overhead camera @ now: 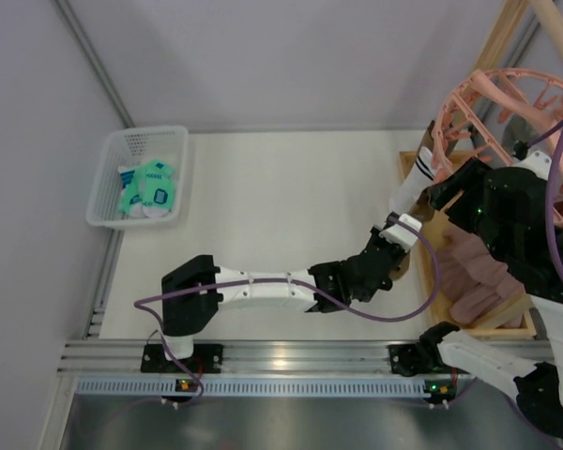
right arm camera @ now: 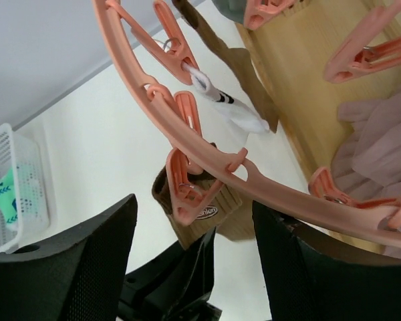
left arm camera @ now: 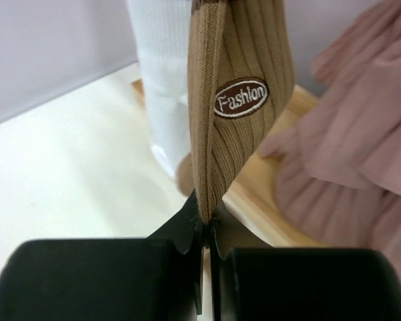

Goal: Remove the socks clipped to the hanger

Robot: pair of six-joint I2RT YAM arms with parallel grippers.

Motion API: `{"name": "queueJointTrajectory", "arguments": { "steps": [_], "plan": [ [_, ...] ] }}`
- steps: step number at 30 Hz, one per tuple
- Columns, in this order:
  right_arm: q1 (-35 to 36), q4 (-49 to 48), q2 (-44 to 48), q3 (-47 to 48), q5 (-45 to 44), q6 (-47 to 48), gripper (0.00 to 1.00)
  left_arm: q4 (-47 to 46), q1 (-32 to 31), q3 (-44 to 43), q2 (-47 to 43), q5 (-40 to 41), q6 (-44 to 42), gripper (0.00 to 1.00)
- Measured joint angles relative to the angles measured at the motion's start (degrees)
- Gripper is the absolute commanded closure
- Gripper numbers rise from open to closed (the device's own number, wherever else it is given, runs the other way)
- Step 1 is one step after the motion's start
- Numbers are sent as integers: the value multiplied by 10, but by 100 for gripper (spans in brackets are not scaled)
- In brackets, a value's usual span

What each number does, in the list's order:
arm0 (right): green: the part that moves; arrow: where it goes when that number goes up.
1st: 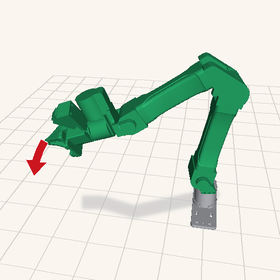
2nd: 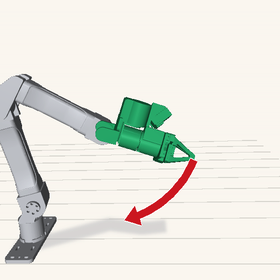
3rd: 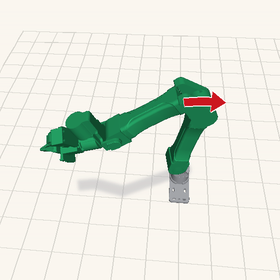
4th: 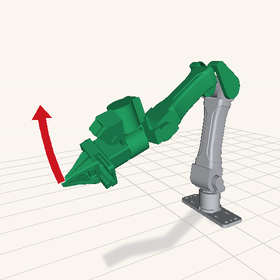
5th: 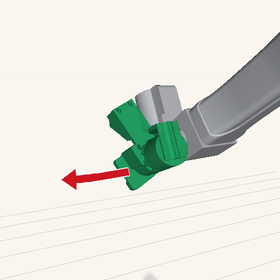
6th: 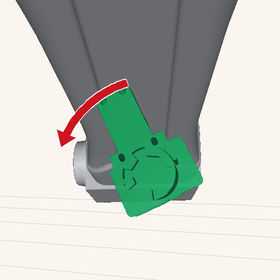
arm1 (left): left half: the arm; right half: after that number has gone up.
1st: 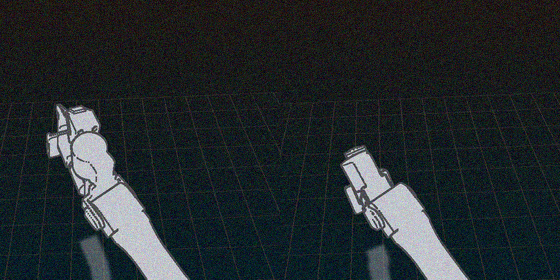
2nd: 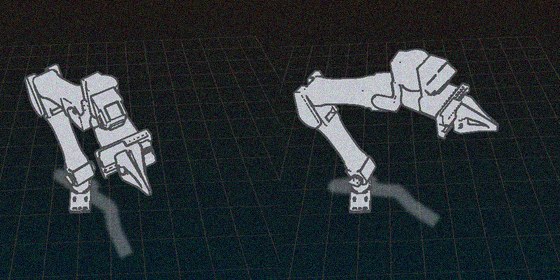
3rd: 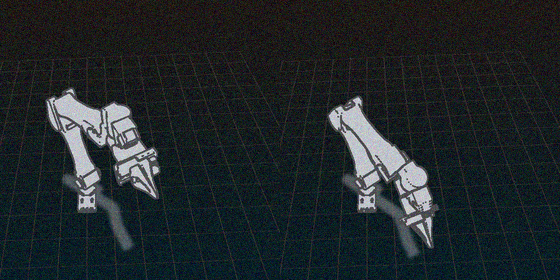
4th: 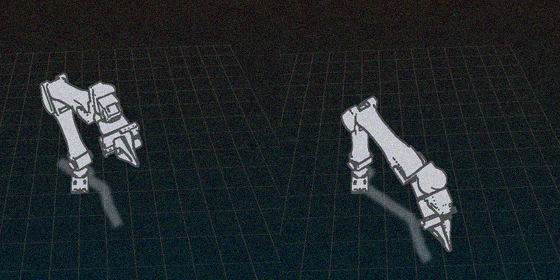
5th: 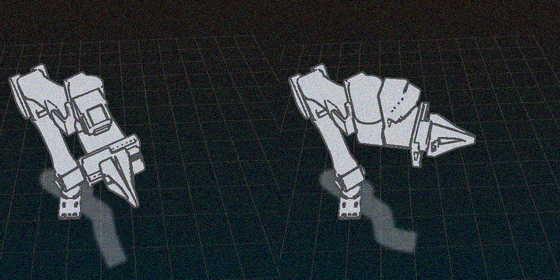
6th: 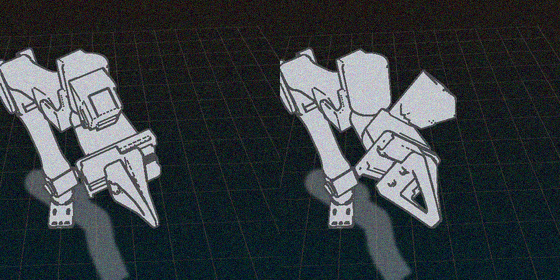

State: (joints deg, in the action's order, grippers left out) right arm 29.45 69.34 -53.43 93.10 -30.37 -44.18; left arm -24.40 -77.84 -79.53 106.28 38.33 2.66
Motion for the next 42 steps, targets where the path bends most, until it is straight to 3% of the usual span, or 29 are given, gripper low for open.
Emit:
{"name": "queueJointTrajectory", "arguments": {
  "steps": [7,13,18,21,26,30,36,42],
  "plan": [
    [0,2,-9,33,18,1,40,0,-26,-13,11,94,-78,100],
    [0,-9,5,2,40,11,43,25,-28,11,-11,51,-84,100],
    [0,-28,38,-40,62,28,44,104,4,25,-96,-154,2,100],
    [0,-51,58,-58,75,37,44,125,57,30,-152,-336,84,100],
    [0,-91,92,-75,100,46,44,131,200,28,-197,-602,196,100],
    [0,-134,105,-96,130,47,43,145,248,4,-195,-783,267,100],
    [0,-223,120,-157,184,39,45,150,259,-52,-167,-943,347,100],
    [0,-312,160,-229,202,25,44,152,256,-66,-144,-1006,388,100]
  ]
}}
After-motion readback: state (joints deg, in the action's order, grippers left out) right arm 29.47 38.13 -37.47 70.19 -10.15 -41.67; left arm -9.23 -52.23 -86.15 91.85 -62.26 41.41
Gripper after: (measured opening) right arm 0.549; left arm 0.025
